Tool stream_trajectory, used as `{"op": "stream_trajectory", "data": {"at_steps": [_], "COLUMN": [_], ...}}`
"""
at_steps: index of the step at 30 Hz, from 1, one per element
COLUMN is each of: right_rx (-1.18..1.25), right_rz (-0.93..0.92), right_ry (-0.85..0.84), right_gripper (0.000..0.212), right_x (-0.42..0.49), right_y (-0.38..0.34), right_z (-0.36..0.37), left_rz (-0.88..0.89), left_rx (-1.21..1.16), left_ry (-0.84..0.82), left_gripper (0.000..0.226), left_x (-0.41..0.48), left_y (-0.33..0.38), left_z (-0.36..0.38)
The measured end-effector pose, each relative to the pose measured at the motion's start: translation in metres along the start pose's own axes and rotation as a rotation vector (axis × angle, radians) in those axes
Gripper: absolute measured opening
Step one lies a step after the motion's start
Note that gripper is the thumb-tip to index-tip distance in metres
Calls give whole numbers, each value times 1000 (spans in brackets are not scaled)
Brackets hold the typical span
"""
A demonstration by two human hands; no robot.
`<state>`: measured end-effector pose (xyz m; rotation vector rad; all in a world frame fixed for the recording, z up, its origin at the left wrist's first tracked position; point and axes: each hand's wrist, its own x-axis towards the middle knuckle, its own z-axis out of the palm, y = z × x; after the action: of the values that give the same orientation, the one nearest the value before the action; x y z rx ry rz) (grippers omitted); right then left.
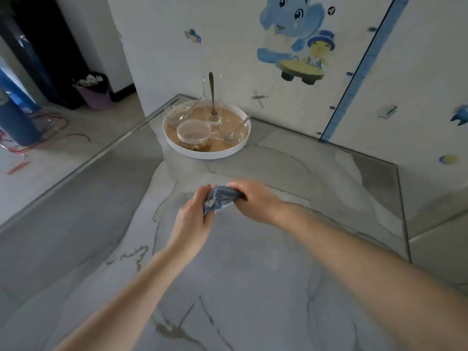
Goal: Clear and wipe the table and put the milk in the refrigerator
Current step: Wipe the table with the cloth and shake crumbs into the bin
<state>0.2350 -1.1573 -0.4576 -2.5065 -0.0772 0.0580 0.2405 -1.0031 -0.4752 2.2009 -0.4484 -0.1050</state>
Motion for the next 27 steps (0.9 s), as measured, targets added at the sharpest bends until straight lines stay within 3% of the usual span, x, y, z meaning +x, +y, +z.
{"op": "stream_trajectory", "data": {"at_steps": [6,9,17,27], "right_rx": [-201,-190,-174,-117], "right_rz": [-10,68,327,482], "right_ry": [-313,-288,-226,-182], "right_gripper": [36,48,54,51], "right_x": [37,32,0,-124], "right_y": [57,88,161,188], "right_z": [59,52,-4,-31], "left_rz": [-157,-81,83,215], "left_rx": [139,127,120,99], "left_ry": [-258,-286,-497,-685], "left_gripper": [52,53,49,46], "left_x": [25,44,93,31], "left_y": [-63,-60,1,63], "left_z": [50,74,142,200]}}
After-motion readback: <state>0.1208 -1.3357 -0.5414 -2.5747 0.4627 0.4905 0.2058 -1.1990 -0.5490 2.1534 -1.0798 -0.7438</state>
